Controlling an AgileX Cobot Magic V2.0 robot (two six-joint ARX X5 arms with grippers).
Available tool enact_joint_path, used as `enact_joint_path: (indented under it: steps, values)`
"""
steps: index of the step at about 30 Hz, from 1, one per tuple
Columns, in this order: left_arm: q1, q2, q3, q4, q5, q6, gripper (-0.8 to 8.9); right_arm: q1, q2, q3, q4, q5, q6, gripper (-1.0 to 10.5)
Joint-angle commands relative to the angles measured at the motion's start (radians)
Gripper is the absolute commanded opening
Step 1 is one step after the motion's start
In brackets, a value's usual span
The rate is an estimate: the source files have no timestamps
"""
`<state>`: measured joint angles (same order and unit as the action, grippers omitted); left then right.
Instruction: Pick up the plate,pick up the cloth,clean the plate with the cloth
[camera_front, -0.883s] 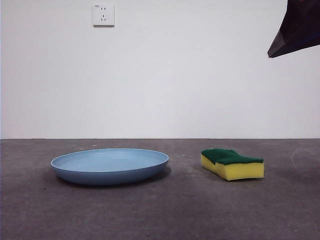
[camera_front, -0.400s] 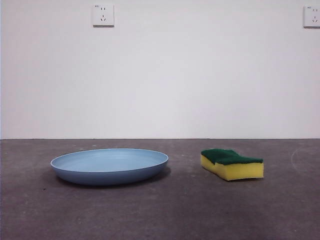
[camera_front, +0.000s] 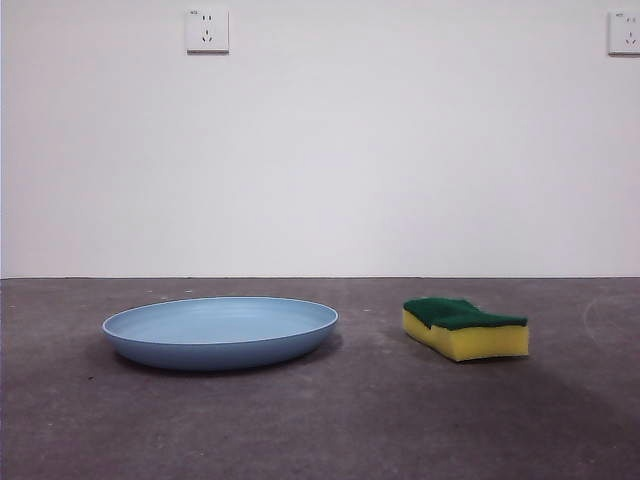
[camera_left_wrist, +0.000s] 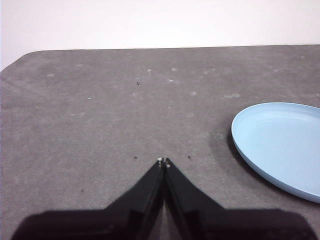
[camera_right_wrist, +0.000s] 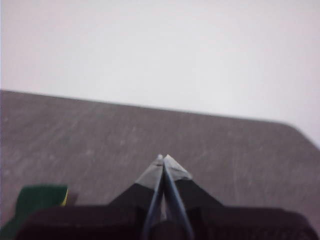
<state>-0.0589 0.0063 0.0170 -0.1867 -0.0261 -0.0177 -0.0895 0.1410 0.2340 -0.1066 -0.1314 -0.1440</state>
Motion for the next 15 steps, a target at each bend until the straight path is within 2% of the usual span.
enact_joint_path:
  steps: [1, 5, 15]
  values:
    - [0.004, 0.0, -0.014, 0.006, 0.003, 0.011, -0.01, 0.008, -0.029, -0.072, 0.01, -0.001, 0.055, 0.0]
    - [0.004, 0.0, -0.014, 0.006, 0.003, 0.011, -0.01, 0.048, -0.068, -0.137, 0.01, 0.009, 0.107, 0.0]
    - [0.004, 0.0, -0.014, 0.006, 0.003, 0.011, -0.01, 0.105, -0.14, -0.208, 0.013, 0.01, 0.15, 0.0]
